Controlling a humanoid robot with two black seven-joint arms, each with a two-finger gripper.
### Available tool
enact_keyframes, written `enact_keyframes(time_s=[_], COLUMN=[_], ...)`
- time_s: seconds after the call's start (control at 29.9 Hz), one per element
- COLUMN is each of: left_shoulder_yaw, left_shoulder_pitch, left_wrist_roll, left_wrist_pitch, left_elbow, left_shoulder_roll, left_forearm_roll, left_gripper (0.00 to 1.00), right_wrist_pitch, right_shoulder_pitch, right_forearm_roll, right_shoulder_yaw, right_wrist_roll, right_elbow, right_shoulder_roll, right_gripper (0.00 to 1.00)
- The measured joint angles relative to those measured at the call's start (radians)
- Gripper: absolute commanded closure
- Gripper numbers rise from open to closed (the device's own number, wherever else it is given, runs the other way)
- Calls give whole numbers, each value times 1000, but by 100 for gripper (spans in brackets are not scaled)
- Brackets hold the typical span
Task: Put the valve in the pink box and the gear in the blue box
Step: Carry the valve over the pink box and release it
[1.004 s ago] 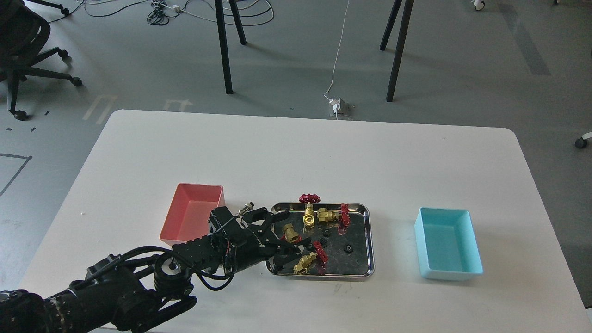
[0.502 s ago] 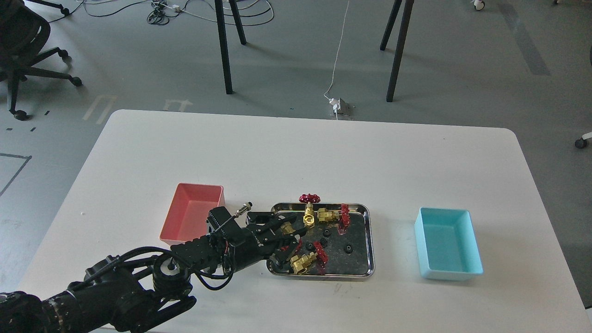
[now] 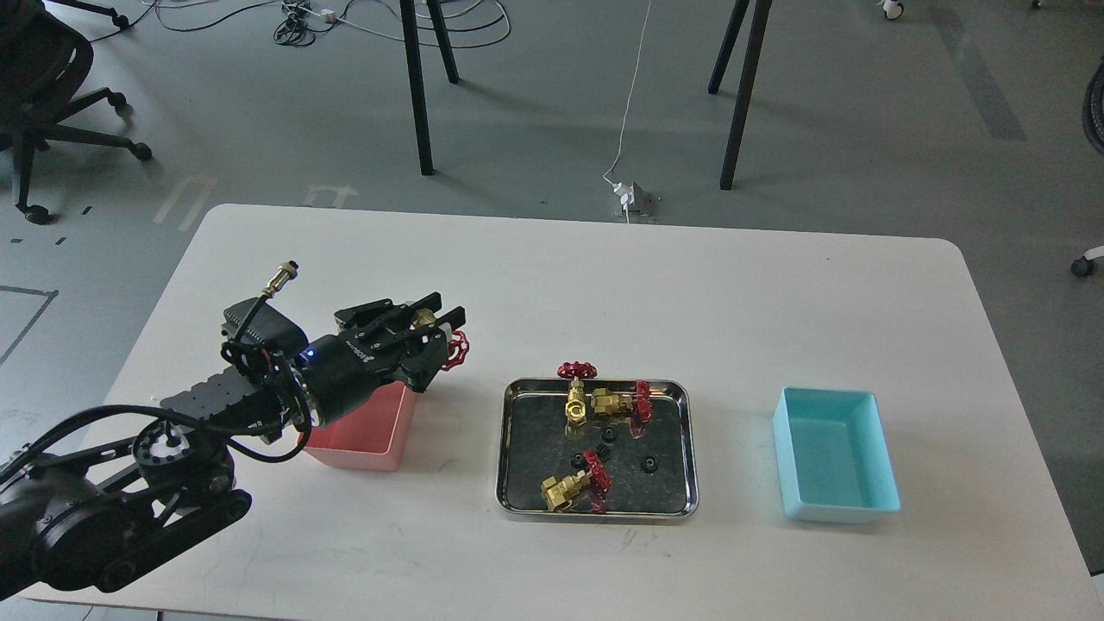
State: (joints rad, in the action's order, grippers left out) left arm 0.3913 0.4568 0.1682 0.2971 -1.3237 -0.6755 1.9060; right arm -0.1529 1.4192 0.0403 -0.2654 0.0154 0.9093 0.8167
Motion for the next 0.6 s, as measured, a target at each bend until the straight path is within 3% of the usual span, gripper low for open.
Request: enact_keyframes(time_s=[0.13, 0.37, 0.6], left_shoulder_yaw=[-1, -10, -15], left_shoulder_pitch=[-53, -93, -104], left_wrist_roll=[5, 5, 8], left_wrist_pitch=[39, 72, 105], left_elbow=[-3, 70, 195], left_shoulder_roll=[-49, -34, 32], left_forearm_roll=[-18, -19, -18], left_gripper=[87, 84, 60], right_wrist_pitch=[2, 8, 9], right_shoulder_pitch=[1, 3, 3], right_forearm_roll=[4, 4, 7], right_shoulder_yaw=[-1, -1, -1], right_wrist_roll=[0, 0, 0], right_elbow=[-1, -1, 0], right_shoulder_roll=[-3, -16, -18], right_gripper=[0, 0, 0])
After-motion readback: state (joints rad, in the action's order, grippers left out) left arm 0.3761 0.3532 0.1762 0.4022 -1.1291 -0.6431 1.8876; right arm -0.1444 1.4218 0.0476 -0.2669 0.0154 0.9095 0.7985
